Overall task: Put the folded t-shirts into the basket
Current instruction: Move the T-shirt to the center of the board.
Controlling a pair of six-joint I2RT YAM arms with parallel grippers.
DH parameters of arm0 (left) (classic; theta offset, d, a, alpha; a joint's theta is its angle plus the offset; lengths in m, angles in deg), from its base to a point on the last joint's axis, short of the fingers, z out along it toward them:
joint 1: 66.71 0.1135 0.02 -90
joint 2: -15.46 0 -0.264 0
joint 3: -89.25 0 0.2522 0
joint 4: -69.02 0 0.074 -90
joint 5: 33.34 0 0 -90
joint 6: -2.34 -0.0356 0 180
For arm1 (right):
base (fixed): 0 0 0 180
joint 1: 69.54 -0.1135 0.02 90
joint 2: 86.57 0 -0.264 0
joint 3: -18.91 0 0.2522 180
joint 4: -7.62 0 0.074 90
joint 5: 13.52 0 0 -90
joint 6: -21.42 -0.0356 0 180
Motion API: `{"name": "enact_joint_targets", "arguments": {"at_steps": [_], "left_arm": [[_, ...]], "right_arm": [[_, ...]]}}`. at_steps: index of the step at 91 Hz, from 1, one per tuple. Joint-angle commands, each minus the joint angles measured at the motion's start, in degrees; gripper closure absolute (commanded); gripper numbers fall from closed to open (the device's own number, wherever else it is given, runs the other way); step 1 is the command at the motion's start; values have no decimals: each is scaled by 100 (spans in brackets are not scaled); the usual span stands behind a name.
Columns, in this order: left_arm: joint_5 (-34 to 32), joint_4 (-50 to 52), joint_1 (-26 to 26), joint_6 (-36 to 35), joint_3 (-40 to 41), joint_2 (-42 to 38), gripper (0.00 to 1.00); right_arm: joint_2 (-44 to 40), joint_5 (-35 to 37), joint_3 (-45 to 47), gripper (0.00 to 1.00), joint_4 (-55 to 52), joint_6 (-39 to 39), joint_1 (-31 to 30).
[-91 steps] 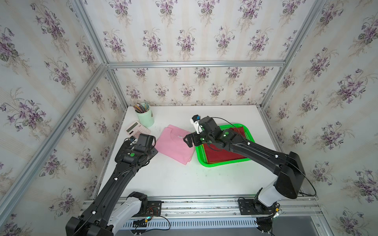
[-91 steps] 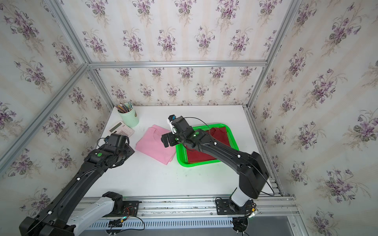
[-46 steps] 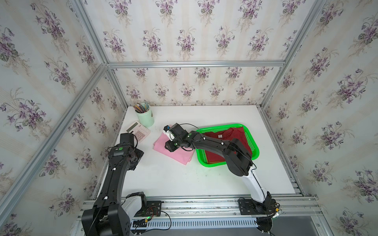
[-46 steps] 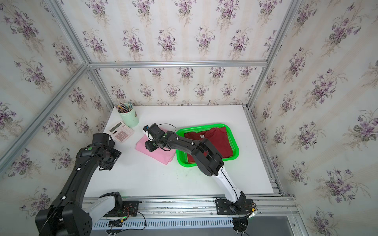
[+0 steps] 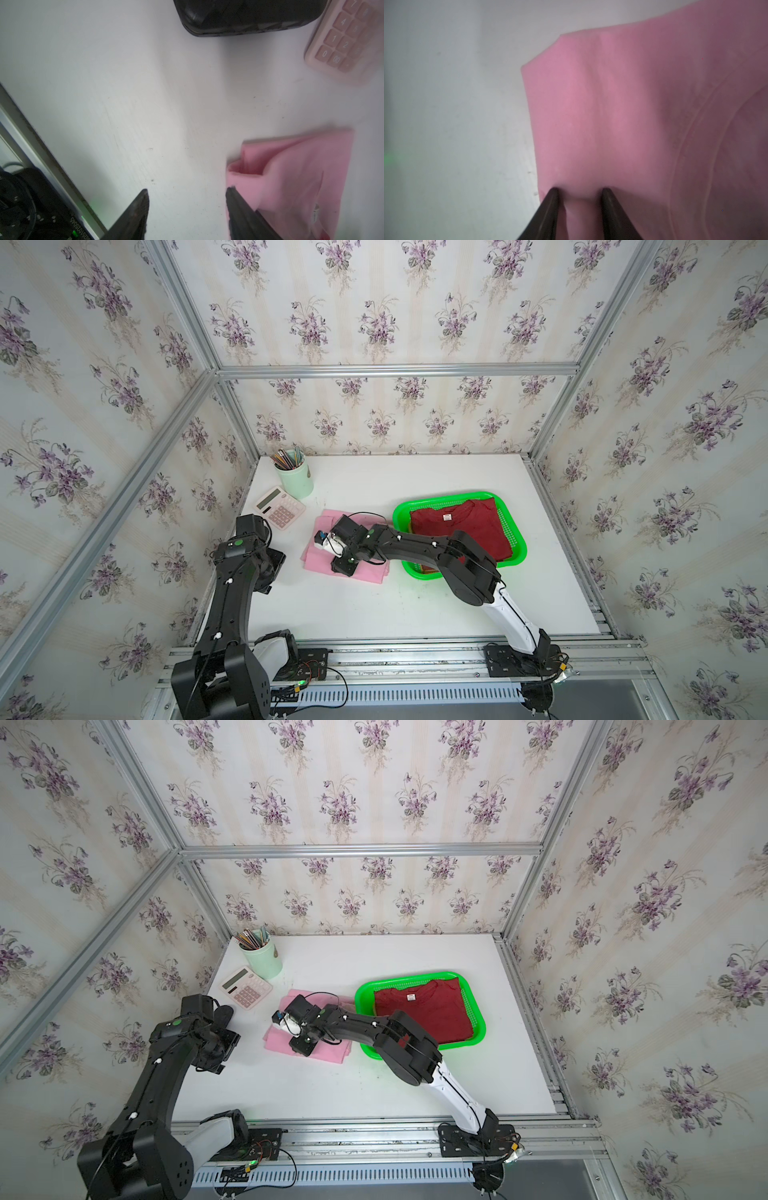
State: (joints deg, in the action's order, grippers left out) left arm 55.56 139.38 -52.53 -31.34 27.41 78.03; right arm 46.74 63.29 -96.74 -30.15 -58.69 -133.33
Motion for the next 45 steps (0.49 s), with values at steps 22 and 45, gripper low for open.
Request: {"name": "enact_joint_targets", "arguments": {"at_steps": [22, 45], "left_arm": [[568, 402, 18, 640, -1, -60, 38], [1134, 164, -332, 1305, -258, 493, 37]], "right_arm": [[-982, -749, 913, 46, -401, 63, -606], [-2083, -84, 1111, 37, 241, 31, -601]]}}
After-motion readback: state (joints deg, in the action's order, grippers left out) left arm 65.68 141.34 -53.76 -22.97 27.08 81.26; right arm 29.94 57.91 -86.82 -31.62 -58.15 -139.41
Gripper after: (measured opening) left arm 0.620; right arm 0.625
